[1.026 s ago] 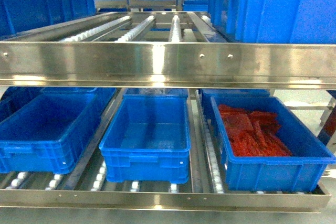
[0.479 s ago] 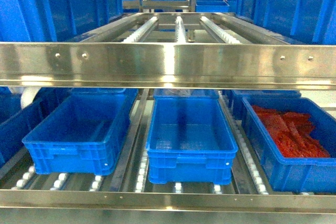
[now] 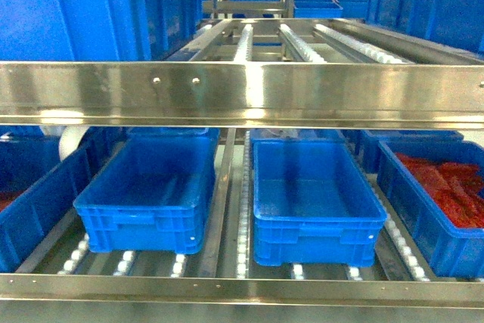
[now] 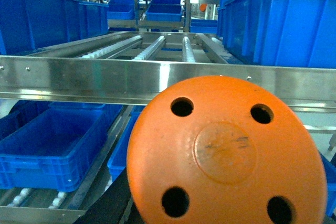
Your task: Sort blue parts and orange caps into right shelf containers
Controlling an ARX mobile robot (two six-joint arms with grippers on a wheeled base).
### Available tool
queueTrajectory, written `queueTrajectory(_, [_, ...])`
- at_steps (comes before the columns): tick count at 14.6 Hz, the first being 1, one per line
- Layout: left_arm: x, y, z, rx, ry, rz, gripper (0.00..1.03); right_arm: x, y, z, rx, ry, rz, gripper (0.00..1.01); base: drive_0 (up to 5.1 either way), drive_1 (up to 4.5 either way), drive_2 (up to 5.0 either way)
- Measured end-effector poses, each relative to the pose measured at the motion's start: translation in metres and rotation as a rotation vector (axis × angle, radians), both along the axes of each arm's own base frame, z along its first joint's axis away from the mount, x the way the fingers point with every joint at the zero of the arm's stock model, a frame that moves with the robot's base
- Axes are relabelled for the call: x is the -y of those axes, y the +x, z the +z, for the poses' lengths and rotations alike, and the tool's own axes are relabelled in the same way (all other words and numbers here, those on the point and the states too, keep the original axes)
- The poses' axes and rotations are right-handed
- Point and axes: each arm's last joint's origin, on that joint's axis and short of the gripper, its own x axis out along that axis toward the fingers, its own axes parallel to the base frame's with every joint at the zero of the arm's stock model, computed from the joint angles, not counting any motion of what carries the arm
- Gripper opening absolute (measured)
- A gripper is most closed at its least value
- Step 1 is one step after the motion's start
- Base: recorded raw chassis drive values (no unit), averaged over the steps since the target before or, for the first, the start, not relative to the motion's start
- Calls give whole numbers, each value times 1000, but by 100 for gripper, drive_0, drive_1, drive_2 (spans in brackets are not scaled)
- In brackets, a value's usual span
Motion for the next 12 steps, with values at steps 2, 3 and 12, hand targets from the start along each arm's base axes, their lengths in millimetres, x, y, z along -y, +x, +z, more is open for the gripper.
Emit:
queueTrajectory(2, [0,0,0,1,0,-2,43,0,0,0,-3,0,0,45,-510,236,236])
queueTrajectory(3, [0,0,0,-1,0,3,43,0,0,0,-4,0,4,45,-510,236,236])
queueTrajectory(12, [0,0,0,0,0,-1,43,0,0,0,-3,0,3,45,-340,157,157])
